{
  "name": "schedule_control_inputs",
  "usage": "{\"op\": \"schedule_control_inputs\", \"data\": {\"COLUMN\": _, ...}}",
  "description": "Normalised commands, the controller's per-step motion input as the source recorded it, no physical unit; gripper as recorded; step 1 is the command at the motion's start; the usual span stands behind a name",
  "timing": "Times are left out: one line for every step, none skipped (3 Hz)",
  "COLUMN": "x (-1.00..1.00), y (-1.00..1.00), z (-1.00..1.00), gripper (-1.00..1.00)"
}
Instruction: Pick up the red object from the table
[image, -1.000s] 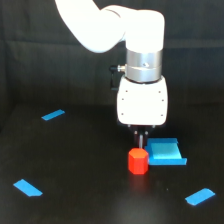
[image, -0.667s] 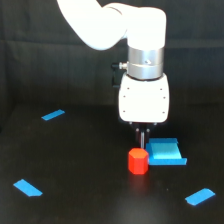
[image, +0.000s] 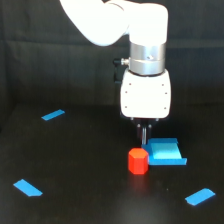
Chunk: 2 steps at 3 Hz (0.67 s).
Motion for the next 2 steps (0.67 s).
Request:
{"op": "schedule_control_inputs", "data": {"x": 0.06, "y": 0.13, "z": 0.11, "gripper": 0.63}}
{"op": "schedule_control_inputs", "data": {"x": 0.07, "y": 0.28, "z": -0.03, "gripper": 0.89}}
